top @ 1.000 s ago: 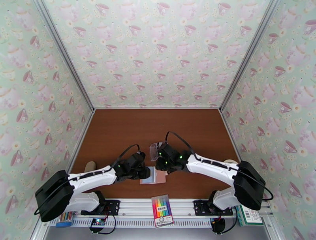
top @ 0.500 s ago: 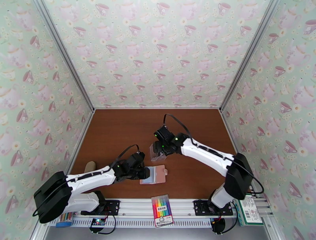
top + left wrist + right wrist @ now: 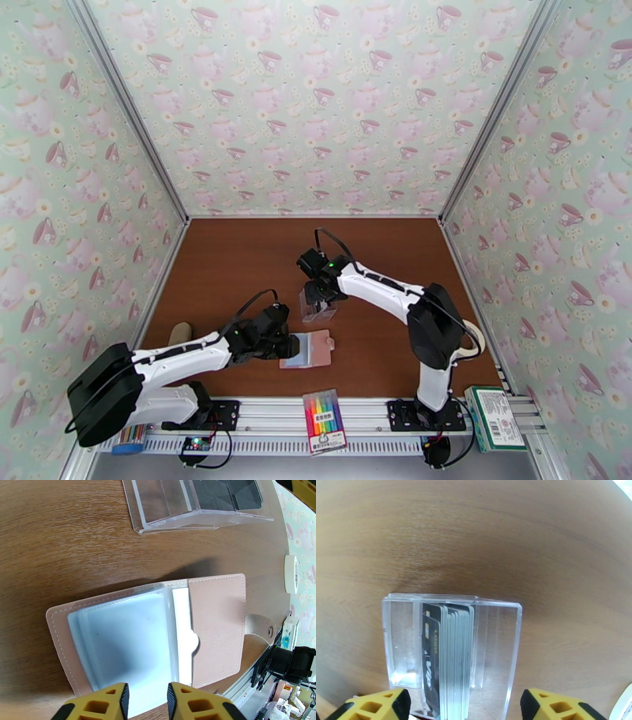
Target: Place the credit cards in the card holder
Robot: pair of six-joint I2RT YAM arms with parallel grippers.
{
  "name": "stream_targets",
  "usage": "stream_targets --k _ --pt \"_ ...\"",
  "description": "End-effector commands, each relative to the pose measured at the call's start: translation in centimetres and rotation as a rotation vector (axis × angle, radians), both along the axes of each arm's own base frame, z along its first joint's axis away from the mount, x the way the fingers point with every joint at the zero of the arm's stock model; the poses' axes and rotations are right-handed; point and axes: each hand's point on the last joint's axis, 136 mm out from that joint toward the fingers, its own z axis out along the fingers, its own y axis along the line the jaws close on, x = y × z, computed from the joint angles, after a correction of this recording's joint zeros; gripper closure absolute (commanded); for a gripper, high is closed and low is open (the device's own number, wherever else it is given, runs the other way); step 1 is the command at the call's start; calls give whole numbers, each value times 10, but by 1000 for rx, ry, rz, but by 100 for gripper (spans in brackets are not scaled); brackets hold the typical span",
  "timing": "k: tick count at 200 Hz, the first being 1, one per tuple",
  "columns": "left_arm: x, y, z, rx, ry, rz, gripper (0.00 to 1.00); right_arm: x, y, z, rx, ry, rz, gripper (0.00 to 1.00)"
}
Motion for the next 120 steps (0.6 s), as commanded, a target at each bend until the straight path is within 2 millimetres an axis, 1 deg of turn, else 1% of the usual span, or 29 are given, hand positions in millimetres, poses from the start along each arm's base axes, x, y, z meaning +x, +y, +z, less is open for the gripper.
stream_targets --k 1,74,98,120 --pt "6 -1 7 -5 -15 16 66 4 -5 -6 -42 16 9 19" --pt "7 -4 5 -4 -11 9 66 6 -11 -20 -37 56 0 18" --pt "7 -4 4 -2 -7 8 66 6 -12 -21 -39 56 -4 19" --pt "7 -5 3 -2 -6 6 66 9 -16 -17 -51 42 -8 19"
